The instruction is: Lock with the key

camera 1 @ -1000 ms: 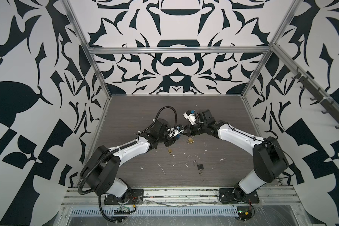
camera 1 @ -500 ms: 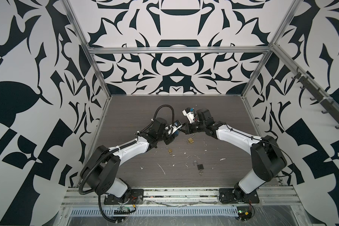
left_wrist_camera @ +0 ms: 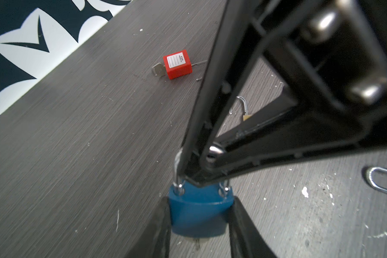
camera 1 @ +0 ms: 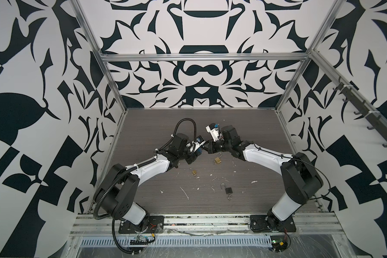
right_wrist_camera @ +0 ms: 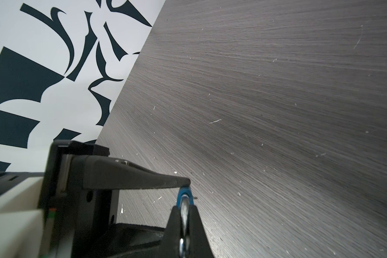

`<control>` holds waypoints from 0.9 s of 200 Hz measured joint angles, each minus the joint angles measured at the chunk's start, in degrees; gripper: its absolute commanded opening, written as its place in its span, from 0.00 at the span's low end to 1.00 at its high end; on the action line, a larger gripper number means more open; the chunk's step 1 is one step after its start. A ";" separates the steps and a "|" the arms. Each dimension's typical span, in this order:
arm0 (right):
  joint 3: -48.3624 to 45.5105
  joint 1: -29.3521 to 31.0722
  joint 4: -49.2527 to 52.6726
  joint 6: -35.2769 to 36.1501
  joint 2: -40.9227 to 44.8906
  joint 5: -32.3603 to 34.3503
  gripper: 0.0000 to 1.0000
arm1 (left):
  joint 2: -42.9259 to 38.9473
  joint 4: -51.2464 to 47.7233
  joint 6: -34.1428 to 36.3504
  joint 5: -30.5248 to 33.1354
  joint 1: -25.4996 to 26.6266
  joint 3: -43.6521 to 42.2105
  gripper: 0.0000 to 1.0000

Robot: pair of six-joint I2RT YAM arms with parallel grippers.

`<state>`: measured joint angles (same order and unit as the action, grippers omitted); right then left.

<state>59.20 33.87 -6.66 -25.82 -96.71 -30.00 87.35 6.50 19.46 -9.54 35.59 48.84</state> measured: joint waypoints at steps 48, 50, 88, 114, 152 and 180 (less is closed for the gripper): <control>-0.92 0.55 -4.11 -1.18 -1.51 2.01 0.00 | 2.10 -2.84 -0.20 -0.92 -1.18 2.80 0.00; -0.96 0.57 -4.26 -1.22 -1.53 2.03 0.00 | 2.10 -2.86 -0.17 -0.92 -1.22 2.82 0.00; -1.25 0.92 -7.04 -1.70 -1.90 3.21 0.00 | 2.10 -3.02 -0.20 -1.44 -2.16 3.56 0.00; -1.40 0.94 -8.57 -2.34 -2.43 3.23 0.00 | 2.10 -3.04 -0.35 -1.46 -2.51 3.65 0.00; -1.95 1.01 -10.69 -3.21 -3.23 3.19 0.00 | 2.10 -3.02 -0.90 -1.31 -2.69 3.65 0.00; -2.32 1.20 -11.96 -3.85 -3.89 3.02 0.00 | 2.10 -3.91 -1.25 -1.29 -2.84 3.74 0.00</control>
<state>56.88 35.07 -18.61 -29.67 -100.60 -26.98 89.45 2.59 18.22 -10.83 32.75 52.58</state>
